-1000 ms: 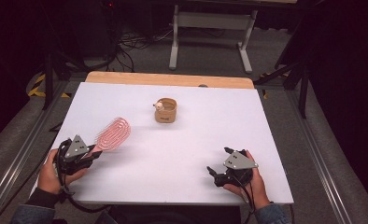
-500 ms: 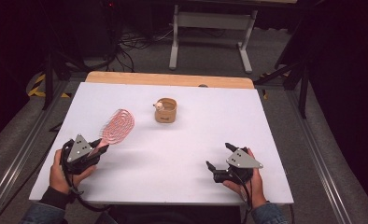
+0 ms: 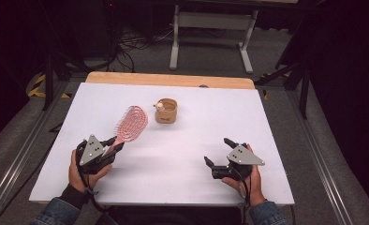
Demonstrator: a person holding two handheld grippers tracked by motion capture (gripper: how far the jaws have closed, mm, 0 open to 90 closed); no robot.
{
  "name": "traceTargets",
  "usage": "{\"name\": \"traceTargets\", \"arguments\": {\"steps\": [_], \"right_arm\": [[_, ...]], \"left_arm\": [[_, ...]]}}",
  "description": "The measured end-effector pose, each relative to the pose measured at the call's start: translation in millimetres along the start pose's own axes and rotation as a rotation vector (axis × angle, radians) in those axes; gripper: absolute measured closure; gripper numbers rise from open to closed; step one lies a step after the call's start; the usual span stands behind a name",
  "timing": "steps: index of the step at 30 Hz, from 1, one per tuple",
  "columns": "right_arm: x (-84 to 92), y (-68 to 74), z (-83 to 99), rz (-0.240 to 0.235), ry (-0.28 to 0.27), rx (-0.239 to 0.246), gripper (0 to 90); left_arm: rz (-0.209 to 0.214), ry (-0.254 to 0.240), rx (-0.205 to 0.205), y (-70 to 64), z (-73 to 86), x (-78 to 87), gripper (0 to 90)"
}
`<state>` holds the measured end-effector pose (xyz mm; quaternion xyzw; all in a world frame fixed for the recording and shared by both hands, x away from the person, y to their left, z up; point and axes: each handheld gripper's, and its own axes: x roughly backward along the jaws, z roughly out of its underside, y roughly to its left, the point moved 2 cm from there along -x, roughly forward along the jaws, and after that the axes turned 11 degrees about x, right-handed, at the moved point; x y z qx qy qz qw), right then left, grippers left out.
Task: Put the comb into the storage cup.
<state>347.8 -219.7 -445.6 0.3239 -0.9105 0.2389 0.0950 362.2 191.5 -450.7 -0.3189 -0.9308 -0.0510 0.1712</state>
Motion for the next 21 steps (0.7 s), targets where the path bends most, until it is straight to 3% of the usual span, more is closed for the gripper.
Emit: {"name": "traceTargets", "arguments": {"steps": [10,21], "right_arm": [[-26.2,6.5,-33.4,-0.034,-0.053,-0.040,7.1],[-45.4,26.2,-65.7,-0.146,-0.142,-0.114,7.4]], "left_arm": [[0.050,-0.079,0.036,-25.8,-9.7,-27.4,69.8],[0.101,-0.087,0.000,-60.2,-11.9,-51.0,69.8]]}}
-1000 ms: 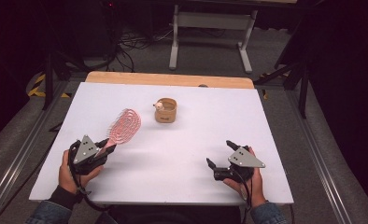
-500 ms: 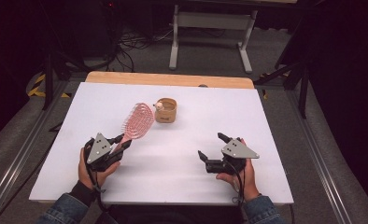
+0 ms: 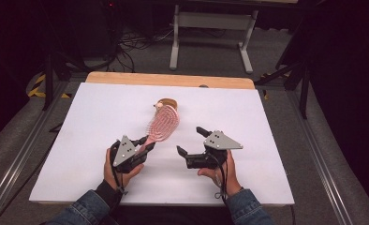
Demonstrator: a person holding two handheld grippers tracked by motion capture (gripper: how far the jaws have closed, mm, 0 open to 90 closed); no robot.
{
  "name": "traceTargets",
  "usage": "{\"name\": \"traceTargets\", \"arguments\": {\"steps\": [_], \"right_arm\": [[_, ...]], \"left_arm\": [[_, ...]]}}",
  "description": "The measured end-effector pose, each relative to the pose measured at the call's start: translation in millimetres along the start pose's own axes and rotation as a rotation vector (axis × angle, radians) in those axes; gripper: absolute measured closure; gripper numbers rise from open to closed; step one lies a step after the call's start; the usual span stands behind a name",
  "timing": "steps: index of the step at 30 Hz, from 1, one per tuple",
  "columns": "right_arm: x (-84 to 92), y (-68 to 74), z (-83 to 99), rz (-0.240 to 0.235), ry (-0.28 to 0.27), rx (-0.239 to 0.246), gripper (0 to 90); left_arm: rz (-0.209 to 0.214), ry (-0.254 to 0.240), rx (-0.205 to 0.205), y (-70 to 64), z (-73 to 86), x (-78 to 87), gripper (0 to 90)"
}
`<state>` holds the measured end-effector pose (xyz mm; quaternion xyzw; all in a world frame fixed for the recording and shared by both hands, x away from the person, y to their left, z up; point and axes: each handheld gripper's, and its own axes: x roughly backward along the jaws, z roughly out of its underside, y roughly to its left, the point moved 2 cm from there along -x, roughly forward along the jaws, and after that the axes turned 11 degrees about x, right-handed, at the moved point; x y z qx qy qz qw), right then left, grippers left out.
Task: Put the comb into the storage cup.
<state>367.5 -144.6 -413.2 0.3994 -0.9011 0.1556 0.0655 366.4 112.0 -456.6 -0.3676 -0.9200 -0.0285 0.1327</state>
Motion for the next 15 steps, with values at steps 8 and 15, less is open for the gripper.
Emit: {"name": "traceTargets", "arguments": {"steps": [8,15], "right_arm": [[-4.7,6.8,-6.8,-0.025,-0.022,-0.030,7.9],[-4.9,12.3,-7.3,-0.067,-0.038,-0.063,16.6]], "left_arm": [[0.025,0.018,-0.090,-23.1,1.6,-12.5,69.8],[0.054,0.027,-0.174,-38.7,4.9,-17.8,69.8]]}}
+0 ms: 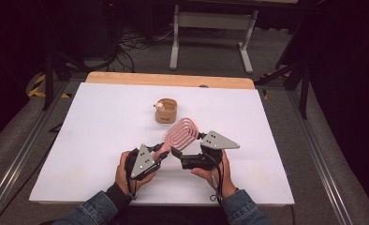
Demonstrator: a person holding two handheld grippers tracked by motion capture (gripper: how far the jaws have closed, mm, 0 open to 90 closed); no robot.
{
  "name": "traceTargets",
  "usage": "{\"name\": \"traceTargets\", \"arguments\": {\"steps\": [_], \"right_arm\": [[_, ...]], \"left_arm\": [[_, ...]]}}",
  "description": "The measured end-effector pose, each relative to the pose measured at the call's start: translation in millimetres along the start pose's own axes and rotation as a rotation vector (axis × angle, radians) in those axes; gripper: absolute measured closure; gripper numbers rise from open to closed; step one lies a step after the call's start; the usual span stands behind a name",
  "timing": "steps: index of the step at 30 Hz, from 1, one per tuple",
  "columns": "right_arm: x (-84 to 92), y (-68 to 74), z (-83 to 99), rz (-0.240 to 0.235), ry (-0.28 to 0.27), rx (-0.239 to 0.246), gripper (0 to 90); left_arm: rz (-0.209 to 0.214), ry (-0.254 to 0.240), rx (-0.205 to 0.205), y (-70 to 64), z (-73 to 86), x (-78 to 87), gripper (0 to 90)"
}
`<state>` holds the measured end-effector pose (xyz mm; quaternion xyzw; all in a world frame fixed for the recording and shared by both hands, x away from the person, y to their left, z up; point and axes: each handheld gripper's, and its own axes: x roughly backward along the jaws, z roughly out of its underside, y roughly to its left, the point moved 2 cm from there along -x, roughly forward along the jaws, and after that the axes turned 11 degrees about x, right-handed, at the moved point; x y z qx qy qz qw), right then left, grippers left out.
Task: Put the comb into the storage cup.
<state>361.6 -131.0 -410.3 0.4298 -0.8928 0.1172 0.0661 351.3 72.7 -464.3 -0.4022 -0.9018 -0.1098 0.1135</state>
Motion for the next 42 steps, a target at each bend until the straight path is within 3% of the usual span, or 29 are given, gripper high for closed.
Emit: {"name": "traceTargets", "arguments": {"steps": [6,10,18,21,42], "right_arm": [[0.7,3.5,0.2,0.019,-0.011,0.003,26.9],[3.7,7.9,0.3,0.054,-0.046,0.004,43.2],[6.1,9.7,1.1,-0.001,-0.076,-0.016,58.6],[6.3,12.5,-0.1,-0.005,-0.075,0.005,59.9],[12.8,14.1,-2.8,-0.041,-0.105,0.020,63.5]], "left_arm": [[0.004,0.005,-0.009,-0.8,1.2,-0.8,69.9],[-0.006,0.003,-0.027,-2.6,2.0,-0.9,69.9],[-0.013,0.020,-0.037,-2.9,3.2,-2.6,69.8],[-0.006,0.028,-0.040,-2.4,3.2,-3.3,69.7],[0.039,0.030,-0.030,2.2,2.2,-3.0,64.8]]}}
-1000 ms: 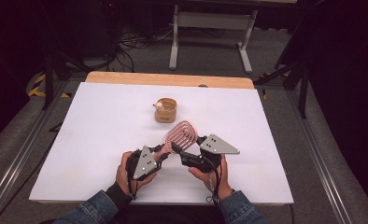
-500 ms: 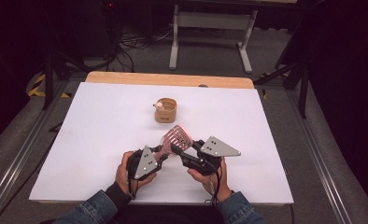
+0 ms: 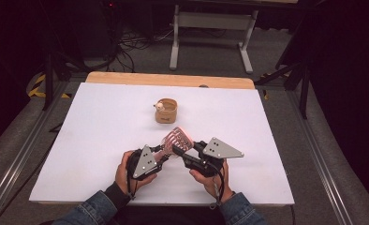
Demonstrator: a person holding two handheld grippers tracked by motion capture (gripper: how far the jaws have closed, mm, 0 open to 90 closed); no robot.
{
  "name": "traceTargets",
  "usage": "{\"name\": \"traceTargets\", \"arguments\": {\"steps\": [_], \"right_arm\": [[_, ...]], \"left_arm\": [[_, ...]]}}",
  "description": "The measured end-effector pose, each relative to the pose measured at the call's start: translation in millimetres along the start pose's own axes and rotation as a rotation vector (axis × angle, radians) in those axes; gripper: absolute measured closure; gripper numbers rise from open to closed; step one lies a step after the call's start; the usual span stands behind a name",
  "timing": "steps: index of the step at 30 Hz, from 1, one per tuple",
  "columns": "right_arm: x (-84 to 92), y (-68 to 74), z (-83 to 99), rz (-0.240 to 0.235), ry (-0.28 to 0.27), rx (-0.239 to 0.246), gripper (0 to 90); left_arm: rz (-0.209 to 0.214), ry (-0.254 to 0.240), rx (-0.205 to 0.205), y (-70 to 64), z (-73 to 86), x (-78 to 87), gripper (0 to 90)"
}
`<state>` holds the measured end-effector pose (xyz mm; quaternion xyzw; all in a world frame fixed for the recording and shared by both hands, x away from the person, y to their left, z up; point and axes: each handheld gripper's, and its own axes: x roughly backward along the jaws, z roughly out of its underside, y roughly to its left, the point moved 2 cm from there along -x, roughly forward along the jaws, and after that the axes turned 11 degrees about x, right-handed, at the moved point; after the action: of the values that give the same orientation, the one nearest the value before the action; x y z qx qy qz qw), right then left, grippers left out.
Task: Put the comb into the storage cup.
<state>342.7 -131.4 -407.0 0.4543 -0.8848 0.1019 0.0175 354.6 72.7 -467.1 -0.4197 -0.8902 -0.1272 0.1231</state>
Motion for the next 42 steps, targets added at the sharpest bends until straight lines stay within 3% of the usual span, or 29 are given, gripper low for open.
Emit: {"name": "traceTargets", "arguments": {"steps": [9,16,22,28,30,36,42], "right_arm": [[5.7,-5.4,-1.7,0.024,-0.011,0.011,63.7],[12.0,-10.1,-5.4,0.053,-0.020,0.029,63.7],[15.4,-11.8,-8.3,0.076,-0.021,0.059,63.7],[19.0,-14.8,-10.0,0.103,-0.022,0.078,63.8],[20.9,-16.2,-11.1,0.122,-0.021,0.091,63.8],[25.2,-21.9,-12.6,0.152,-0.024,0.101,63.8],[28.3,-27.4,-14.0,0.172,-0.028,0.098,63.8]], "left_arm": [[0.027,0.007,0.015,4.8,1.3,-0.3,57.3],[0.047,0.014,0.015,3.6,0.8,-0.8,44.1],[0.039,0.024,0.012,4.2,0.2,-1.2,32.1],[0.073,0.033,0.008,4.6,-0.5,-1.1,23.9],[0.085,0.051,0.012,6.0,-0.5,-1.1,20.3],[0.101,0.043,0.035,13.9,-1.8,4.3,15.5],[0.113,0.039,0.033,24.4,-2.0,16.6,10.4]]}}
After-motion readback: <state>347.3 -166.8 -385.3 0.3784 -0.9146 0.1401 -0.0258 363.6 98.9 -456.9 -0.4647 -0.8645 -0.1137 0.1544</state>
